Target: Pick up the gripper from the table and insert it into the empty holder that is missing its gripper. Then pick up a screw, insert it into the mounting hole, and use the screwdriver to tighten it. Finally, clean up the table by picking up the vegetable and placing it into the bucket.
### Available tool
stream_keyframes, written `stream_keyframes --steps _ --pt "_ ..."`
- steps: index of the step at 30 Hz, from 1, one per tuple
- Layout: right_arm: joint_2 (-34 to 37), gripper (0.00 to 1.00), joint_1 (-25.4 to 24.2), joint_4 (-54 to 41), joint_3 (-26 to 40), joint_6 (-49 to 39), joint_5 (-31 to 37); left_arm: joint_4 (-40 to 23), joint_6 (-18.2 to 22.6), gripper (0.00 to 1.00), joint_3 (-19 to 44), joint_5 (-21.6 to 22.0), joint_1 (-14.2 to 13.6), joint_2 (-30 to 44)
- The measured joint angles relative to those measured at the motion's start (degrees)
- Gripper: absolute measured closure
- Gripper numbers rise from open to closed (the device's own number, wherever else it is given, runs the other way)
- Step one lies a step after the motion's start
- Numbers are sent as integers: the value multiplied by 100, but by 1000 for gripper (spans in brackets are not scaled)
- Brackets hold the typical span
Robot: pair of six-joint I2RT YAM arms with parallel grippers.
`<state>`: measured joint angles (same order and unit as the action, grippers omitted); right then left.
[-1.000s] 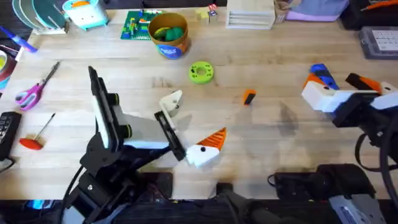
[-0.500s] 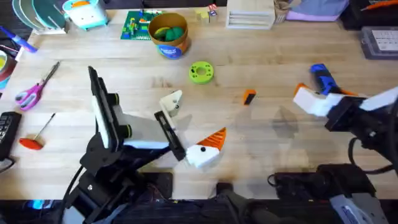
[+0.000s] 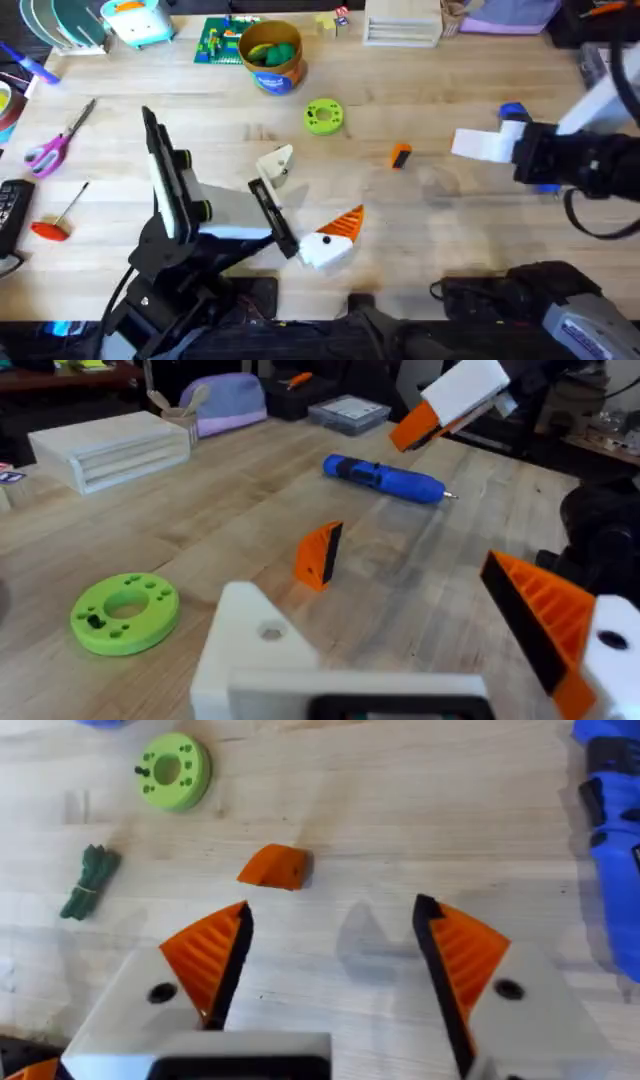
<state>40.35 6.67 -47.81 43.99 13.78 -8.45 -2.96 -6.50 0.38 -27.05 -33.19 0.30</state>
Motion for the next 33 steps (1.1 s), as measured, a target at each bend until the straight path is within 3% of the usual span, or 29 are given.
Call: stream_keyframes --steps 8,15,19,27,33 --pt "1288 7 1360 -40 464 469 859 1 0 8 0 0 0 0" --pt "1828 8 2717 322 502 1341 1688 1 0 7 0 0 0 0" --pt "2067 9 3238 787 504 1572 1908 2 0 7 0 0 0 0" --pt "2418 8 3441 896 504 1824 2128 2 0 7 0 0 0 0" --pt "2800 7 3428 953 504 2800 2439 -1 0 7 0 0 0 0"
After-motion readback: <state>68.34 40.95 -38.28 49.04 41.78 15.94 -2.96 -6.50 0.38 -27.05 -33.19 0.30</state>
